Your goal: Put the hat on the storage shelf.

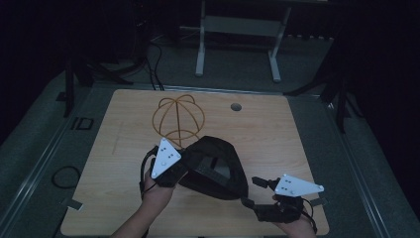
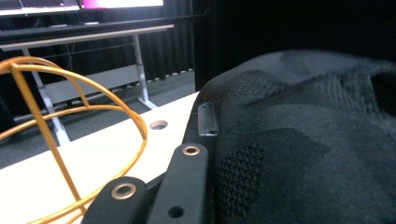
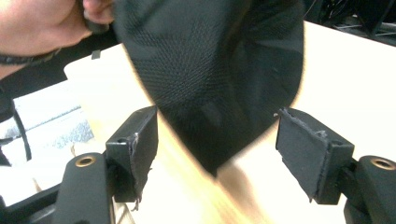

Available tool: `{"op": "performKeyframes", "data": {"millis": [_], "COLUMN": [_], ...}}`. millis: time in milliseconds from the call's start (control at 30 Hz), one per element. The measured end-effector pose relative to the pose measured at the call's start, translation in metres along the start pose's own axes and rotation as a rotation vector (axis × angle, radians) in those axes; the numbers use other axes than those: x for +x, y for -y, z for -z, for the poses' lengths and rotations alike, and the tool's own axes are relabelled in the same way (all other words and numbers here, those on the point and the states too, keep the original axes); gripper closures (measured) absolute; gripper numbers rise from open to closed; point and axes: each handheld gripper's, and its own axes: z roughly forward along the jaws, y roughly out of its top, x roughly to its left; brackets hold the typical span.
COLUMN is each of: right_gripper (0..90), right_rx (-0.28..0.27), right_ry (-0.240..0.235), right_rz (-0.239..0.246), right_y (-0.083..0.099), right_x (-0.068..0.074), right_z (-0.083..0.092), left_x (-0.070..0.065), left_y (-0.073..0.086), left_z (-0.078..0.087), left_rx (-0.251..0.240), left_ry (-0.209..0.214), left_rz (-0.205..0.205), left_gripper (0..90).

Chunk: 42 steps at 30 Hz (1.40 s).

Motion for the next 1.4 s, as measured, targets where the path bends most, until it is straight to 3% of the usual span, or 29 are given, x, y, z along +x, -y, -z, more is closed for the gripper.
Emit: {"op": "performKeyframes", "data": {"millis": [167,333,367,400,433,467,500,567,600,733,867,1033,1067,1167,1367,1400], "right_gripper": [33.7,36.9,36.9,38.0,38.0,38.0,38.0,38.0,38.0,38.0,38.3,49.0,56.4,64.4,85.6,87.2], "right_rx": [0.009,-0.021,-0.019,-0.025,-0.025,-0.026,-0.029,-0.031,-0.031,-0.017,-0.016,-0.046,-0.068,-0.08,-0.06,-0.054], "right_ry": [-0.012,0.014,0.011,0.008,0.008,0.0,-0.012,-0.046,-0.057,-0.116,-0.14,-0.162,-0.164,-0.165,-0.181,-0.185], "right_rz": [0.017,0.044,0.056,0.079,0.079,0.088,0.114,0.143,0.158,0.217,0.275,0.306,0.318,0.333,0.341,0.329], "right_y": [0.007,-0.004,-0.008,-0.017,-0.017,-0.02,-0.03,-0.039,-0.043,-0.055,-0.062,-0.066,-0.067,-0.069,-0.07,-0.07], "right_x": [-0.004,-0.01,-0.011,-0.011,-0.011,-0.01,-0.008,-0.005,-0.002,0.006,0.014,0.019,0.02,0.02,0.022,0.022], "right_z": [0.015,0.024,0.024,0.022,0.022,0.021,0.017,0.012,0.009,-0.005,-0.016,-0.018,-0.016,-0.015,-0.018,-0.019], "left_x": [0.007,0.02,0.022,0.025,0.026,0.028,0.028,0.03,0.03,0.03,0.029,0.033,0.034,0.035,0.034,0.033], "left_y": [0.001,0.001,0.001,0.002,0.002,0.003,0.003,0.006,0.006,0.009,0.008,0.007,0.007,0.006,0.005,0.006], "left_z": [0.008,0.015,0.015,0.017,0.018,0.019,0.019,0.019,0.019,0.018,0.017,0.017,0.017,0.016,0.014,0.013], "left_rx": [-0.04,-0.07,-0.077,-0.092,-0.1,-0.098,-0.098,-0.107,-0.107,-0.106,-0.106,-0.127,-0.13,-0.13,-0.125,-0.113], "left_ry": [0.069,0.199,0.231,0.292,0.308,0.356,0.356,0.414,0.414,0.486,0.515,0.54,0.536,0.539,0.542,0.523], "left_rz": [-0.064,-0.079,-0.079,-0.08,-0.085,-0.09,-0.09,-0.068,-0.068,-0.051,-0.041,0.02,0.026,0.038,0.042,0.023], "left_gripper": [89.3,89.2,89.3,89.2,89.2,89.2,89.2,89.2,89.2,89.2,89.2,89.2,89.2,89.2,89.1,89.0]}}
